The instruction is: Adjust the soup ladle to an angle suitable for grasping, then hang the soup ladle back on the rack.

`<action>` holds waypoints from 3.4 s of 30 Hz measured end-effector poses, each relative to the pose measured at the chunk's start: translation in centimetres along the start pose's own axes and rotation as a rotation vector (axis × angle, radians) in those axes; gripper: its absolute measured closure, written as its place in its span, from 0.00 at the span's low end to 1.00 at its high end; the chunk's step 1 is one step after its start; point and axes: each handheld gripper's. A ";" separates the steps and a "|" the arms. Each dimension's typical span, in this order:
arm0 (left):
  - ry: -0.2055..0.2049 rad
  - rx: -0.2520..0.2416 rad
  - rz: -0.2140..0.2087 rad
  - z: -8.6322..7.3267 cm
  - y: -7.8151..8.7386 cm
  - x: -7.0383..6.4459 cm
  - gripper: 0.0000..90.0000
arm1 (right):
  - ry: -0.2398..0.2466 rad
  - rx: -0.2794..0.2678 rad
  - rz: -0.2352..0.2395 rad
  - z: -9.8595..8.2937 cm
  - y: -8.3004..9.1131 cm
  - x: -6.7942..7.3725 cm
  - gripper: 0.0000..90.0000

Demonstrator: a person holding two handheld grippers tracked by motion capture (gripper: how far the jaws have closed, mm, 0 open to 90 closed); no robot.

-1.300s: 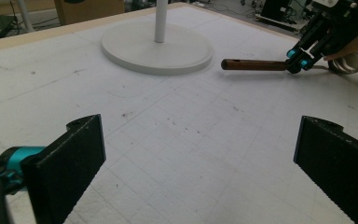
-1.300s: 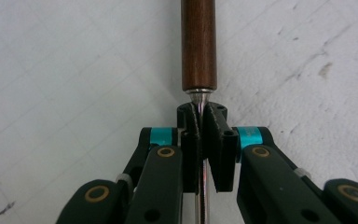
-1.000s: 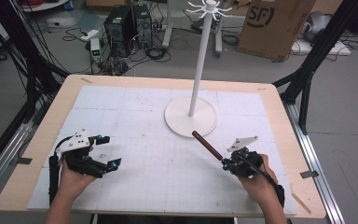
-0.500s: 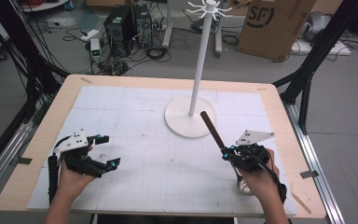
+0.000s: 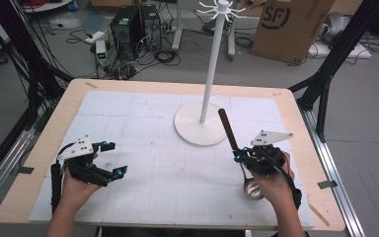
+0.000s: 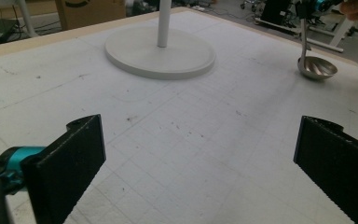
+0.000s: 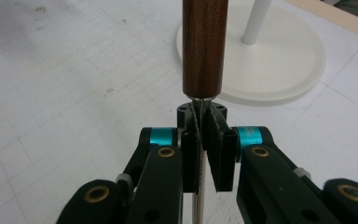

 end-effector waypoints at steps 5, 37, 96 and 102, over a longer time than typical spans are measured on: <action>-0.002 0.007 -0.001 0.0 -0.1 0.0 0.03 | 0.022 -0.012 -0.007 0.5 0.1 0.2 0.94; -0.001 0.007 -0.024 0.1 -0.7 -0.6 0.03 | 0.010 -0.201 -0.006 5.5 1.9 -1.8 0.94; 0.015 0.011 -0.026 -0.2 -0.6 -0.3 0.03 | 0.015 -0.127 -0.096 19.0 0.2 -5.8 0.94; 0.015 0.011 -0.024 -0.2 -0.5 -0.2 0.03 | 0.022 -0.124 -0.093 19.7 -0.3 -5.6 0.94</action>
Point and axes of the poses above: each handheld gripper's, and its own axes: y roughly backward along the jaws, z roughly out of its top, x roughly to its left, and after that the axes turned 6 degrees about -x, right-handed
